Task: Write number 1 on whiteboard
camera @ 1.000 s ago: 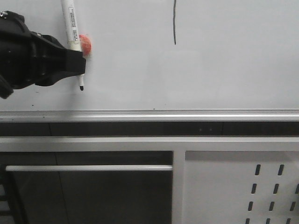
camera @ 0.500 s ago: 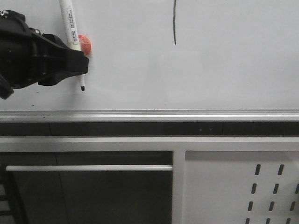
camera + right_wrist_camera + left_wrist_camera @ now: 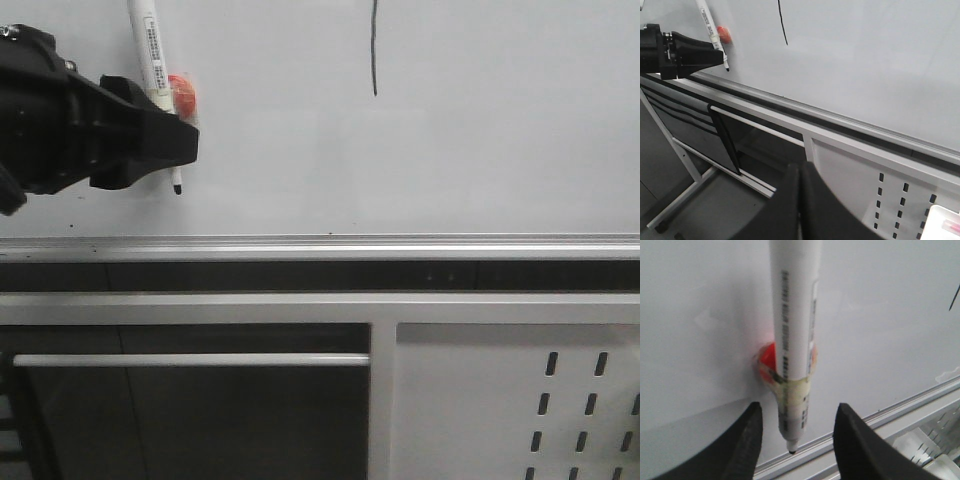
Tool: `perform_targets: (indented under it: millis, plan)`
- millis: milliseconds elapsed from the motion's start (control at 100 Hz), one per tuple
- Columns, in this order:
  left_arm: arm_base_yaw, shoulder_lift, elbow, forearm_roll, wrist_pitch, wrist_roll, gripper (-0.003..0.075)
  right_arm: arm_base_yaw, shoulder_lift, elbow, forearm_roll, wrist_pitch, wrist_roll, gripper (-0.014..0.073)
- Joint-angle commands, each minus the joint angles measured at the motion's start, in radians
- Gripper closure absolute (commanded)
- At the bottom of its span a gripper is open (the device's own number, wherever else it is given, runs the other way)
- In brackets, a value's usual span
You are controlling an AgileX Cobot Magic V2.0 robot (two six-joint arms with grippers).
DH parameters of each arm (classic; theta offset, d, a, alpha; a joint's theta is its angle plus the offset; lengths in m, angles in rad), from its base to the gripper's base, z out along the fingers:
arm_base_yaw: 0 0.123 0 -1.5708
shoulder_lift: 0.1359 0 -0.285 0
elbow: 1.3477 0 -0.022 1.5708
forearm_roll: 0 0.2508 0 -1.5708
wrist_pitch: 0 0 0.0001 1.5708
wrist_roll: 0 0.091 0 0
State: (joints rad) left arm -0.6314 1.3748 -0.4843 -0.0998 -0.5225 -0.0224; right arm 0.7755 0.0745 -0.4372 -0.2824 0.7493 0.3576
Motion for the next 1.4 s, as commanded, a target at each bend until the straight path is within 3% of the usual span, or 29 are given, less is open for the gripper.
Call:
perform_targets:
  millis: [0, 350, 420, 540, 920, 1150, 1390]
  plan:
    - [0.004, -0.043, -0.030, 0.002, -0.038, 0.013, 0.0410, -0.007, 0.012, -0.022, -0.024, -0.067, -0.001, 0.0665]
    - [0.004, -0.213, 0.008, -0.004, 0.047, 0.045, 0.0435, -0.007, 0.012, -0.022, -0.028, -0.066, -0.001, 0.0665]
    - [0.004, -0.263, 0.039, -0.006, 0.063, 0.045, 0.0510, -0.007, 0.012, -0.022, -0.028, -0.066, -0.001, 0.0665]
    - [0.004, -0.368, 0.083, -0.006, 0.116, 0.045, 0.0742, -0.007, 0.012, -0.022, -0.028, -0.066, -0.001, 0.0665]
    - [0.004, -0.760, 0.105, 0.000, 0.318, 0.045, 0.0738, -0.007, 0.012, -0.022, -0.028, -0.016, -0.001, 0.0665]
    - [0.004, -0.957, 0.124, 0.010, 0.516, 0.045, 0.0738, -0.007, 0.012, -0.022, 0.005, -0.016, -0.003, 0.0665]
    - [0.004, -1.149, 0.194, 0.018, 0.575, 0.045, 0.0738, -0.007, -0.049, 0.001, 0.013, -0.233, -0.168, 0.0665]
